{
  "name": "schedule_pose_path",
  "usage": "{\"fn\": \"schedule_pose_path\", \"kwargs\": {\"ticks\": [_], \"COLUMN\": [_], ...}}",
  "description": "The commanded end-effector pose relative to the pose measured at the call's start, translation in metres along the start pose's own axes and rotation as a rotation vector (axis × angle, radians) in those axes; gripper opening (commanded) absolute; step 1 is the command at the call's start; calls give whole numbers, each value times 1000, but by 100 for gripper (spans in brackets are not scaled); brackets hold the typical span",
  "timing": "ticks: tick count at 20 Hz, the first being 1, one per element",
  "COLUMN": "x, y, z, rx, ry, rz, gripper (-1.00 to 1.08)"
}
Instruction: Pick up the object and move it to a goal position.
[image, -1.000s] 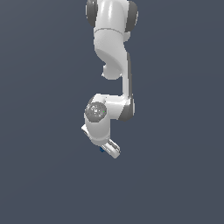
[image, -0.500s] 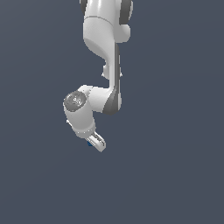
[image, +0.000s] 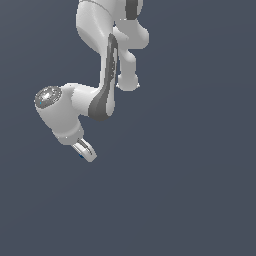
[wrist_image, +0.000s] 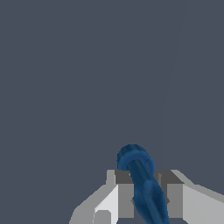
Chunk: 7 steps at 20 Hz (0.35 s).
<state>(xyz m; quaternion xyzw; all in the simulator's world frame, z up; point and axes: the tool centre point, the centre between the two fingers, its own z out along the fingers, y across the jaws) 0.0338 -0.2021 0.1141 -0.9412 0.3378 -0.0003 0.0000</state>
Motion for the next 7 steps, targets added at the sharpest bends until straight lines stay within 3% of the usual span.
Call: {"fn": "schedule_pose_path", "kwargs": {"ticks": [1,7], "x": [5,10], "y": [12,18], "z": [-6,-10], "rx": [0,0], "ry": [-1,0], "rz": [-2,-3], "gripper": [-100,-100]}}
